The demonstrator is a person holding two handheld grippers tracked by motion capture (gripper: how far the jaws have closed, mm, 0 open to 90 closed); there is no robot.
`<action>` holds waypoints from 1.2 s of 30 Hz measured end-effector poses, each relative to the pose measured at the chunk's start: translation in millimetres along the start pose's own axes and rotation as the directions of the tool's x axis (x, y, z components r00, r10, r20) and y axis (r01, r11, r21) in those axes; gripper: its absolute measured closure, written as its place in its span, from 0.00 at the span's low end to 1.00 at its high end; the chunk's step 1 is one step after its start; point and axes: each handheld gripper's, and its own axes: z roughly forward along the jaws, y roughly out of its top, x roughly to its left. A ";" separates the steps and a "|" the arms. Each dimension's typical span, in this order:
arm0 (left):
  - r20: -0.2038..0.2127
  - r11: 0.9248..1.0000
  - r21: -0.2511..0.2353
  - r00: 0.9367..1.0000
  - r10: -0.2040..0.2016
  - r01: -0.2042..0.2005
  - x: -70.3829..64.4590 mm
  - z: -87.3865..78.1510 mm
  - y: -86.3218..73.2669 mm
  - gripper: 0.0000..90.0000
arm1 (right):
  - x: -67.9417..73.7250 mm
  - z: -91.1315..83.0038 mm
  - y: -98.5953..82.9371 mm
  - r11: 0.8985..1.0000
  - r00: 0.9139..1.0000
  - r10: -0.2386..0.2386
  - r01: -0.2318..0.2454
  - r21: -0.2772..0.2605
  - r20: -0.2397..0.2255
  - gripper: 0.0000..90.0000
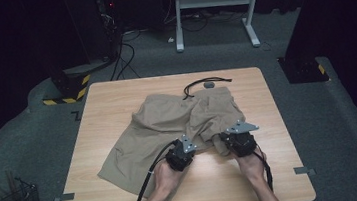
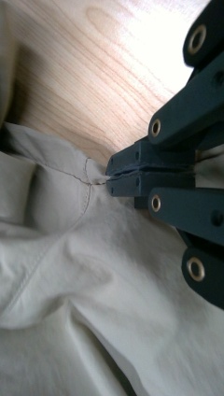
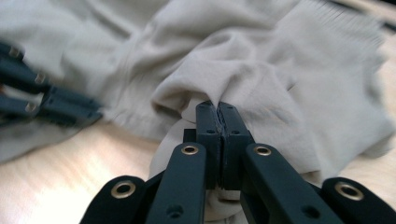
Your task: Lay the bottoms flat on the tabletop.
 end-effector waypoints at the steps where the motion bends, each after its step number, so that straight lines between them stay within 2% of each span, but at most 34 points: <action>1: -0.002 1.000 -0.026 1.000 -0.010 0.010 2.7 -6.7 -0.8 0.99 | -5.1 -5.1 5.6 1.000 1.000 0.001 0.000 -0.029 0.025 0.99; 3: -0.034 0.994 -0.107 0.999 -0.033 0.030 16.3 -35.6 -3.7 0.99 | -10.3 -9.4 10.0 0.999 0.999 0.007 -0.005 -0.045 0.047 0.99; 4: -0.034 0.994 -0.107 0.999 -0.033 0.030 16.3 -35.6 -3.7 0.99 | -10.3 -9.4 10.0 0.999 0.999 0.007 -0.005 -0.045 0.047 0.99; 5: -0.060 0.990 -0.137 0.997 -0.053 0.045 29.6 -53.1 -7.4 0.99 | -17.6 -14.8 14.4 0.998 0.997 0.010 -0.005 -0.060 0.077 0.99; 6: -0.081 0.987 -0.148 0.994 -0.077 0.065 40.9 -63.6 -11.6 0.99 | -20.1 -16.1 15.3 0.998 0.996 0.013 -0.008 -0.059 0.085 0.99; 7: -0.090 0.984 -0.156 0.991 -0.098 0.083 47.9 -68.3 -14.6 0.99 | -24.0 -17.2 16.0 0.998 0.995 0.018 -0.012 -0.058 0.096 0.99; 8: -0.080 0.978 -0.170 0.988 -0.134 0.118 59.6 -73.8 -19.6 0.99 | -26.6 -16.7 15.8 0.998 0.995 0.020 -0.015 -0.054 0.097 0.99; 9: -0.078 0.975 -0.173 0.985 -0.152 0.136 66.1 -75.6 -21.8 0.99 | -30.0 -13.5 15.2 0.999 0.997 0.023 -0.020 -0.043 0.078 0.99; 10: -0.098 0.978 -0.161 0.984 -0.150 0.133 69.0 -74.8 -22.1 0.99 | -29.7 -8.3 14.9 1.000 0.997 0.018 -0.016 -0.025 0.071 0.99; 11: -0.098 0.978 -0.161 0.984 -0.150 0.133 69.0 -74.8 -22.1 0.99 | -26.7 -1.3 15.0 1.000 0.997 0.003 -0.003 -0.002 0.079 0.98; 12: -0.116 0.982 -0.136 0.983 -0.143 0.127 69.9 -71.2 -21.6 0.98 | -23.6 6.7 15.1 1.000 0.996 -0.006 0.004 0.022 0.091 0.98; 13: -0.155 0.988 -0.108 0.979 -0.131 0.115 68.9 -62.5 -22.6 0.96 | -23.3 15.0 14.9 0.999 0.997 0.005 -0.009 0.048 0.080 0.94; 14: -0.164 0.988 -0.104 0.977 -0.134 0.117 67.9 -60.8 -23.3 0.90 | -23.6 21.4 14.0 0.997 0.997 0.031 -0.035 0.064 0.068 0.88; 15: -0.164 0.988 -0.104 0.977 -0.134 0.117 67.9 -60.8 -23.3 0.82 | -23.6 21.4 14.0 0.997 0.997 0.031 -0.035 0.064 0.068 0.88; 16: -0.156 0.982 -0.132 0.976 -0.155 0.135 64.1 -61.5 -25.5 0.73 | -23.0 24.0 11.9 0.996 0.996 0.064 -0.067 0.052 0.065 0.74; 18: -0.148 0.979 -0.150 0.976 -0.158 0.135 60.7 -63.6 -26.1 0.64 | -22.3 21.8 11.2 0.996 0.996 0.072 -0.074 0.043 0.055 0.71; 19: -0.137 0.980 -0.158 0.980 -0.142 0.120 56.2 -66.2 -25.7 0.64 | -20.4 17.1 10.3 0.996 0.996 0.079 -0.080 0.030 0.047 0.68; 20: -0.115 0.983 -0.156 0.987 -0.115 0.097 48.8 -67.7 -23.2 0.58 | -16.0 2.5 6.6 0.997 0.997 0.072 -0.072 -0.003 0.038 0.65; 21: -0.115 0.983 -0.156 0.987 -0.115 0.097 48.8 -67.7 -23.2 0.57 | -14.7 -2.8 4.9 0.997 0.997 0.073 -0.072 -0.017 0.032 0.64; 22: -0.076 0.987 -0.147 0.994 -0.081 0.069 38.8 -66.7 -19.0 0.57 | -12.6 -11.1 1.8 0.996 0.997 0.079 -0.079 -0.034 0.022 0.64; 23: -0.061 0.988 -0.144 0.995 -0.073 0.064 34.3 -64.8 -17.5 0.56 | -11.1 -16.6 -1.1 0.996 0.997 0.080 -0.080 -0.046 0.006 0.63; 26: -0.039 0.990 -0.129 0.998 -0.059 0.053 27.0 -59.0 -15.2 0.55 | -5.6 -24.6 -7.5 0.996 0.997 0.070 -0.071 -0.054 -0.019 0.63; 27: -0.041 0.992 -0.113 0.998 -0.053 0.048 23.5 -52.0 -15.4 0.54 | 1.7 -29.5 -15.1 0.997 0.998 0.057 -0.058 -0.056 -0.031 0.62; 30: -0.034 0.993 -0.098 0.997 -0.072 0.069 24.0 -45.5 -17.0 0.53 | 6.3 -31.4 -21.4 0.996 0.998 0.054 -0.056 -0.062 -0.043 0.60; 31: -0.035 0.993 -0.086 0.996 -0.082 0.079 24.9 -40.9 -18.6 0.53 | 11.9 -29.8 -28.0 0.998 0.998 0.039 -0.042 -0.053 -0.045 0.58; 33: -0.034 0.993 -0.083 0.996 -0.081 0.078 25.3 -39.1 -18.9 0.53 | 14.6 -27.8 -31.3 0.998 0.998 0.035 -0.037 -0.045 -0.046 0.57; 34: -0.034 0.993 -0.082 0.996 -0.082 0.079 25.3 -37.7 -19.0 0.57 | 16.8 -24.8 -34.3 0.999 0.998 0.032 -0.034 -0.035 -0.050 0.56; 35: -0.034 0.994 -0.082 0.997 -0.075 0.072 26.2 -35.1 -18.3 0.67 | 19.7 -16.0 -38.9 1.000 0.999 0.024 -0.024 -0.004 -0.047 0.56; 36: -0.026 0.994 -0.085 0.997 -0.072 0.069 26.6 -34.1 -17.6 0.72 | 20.5 -12.5 -39.9 1.000 0.999 0.022 -0.022 0.010 -0.040 0.59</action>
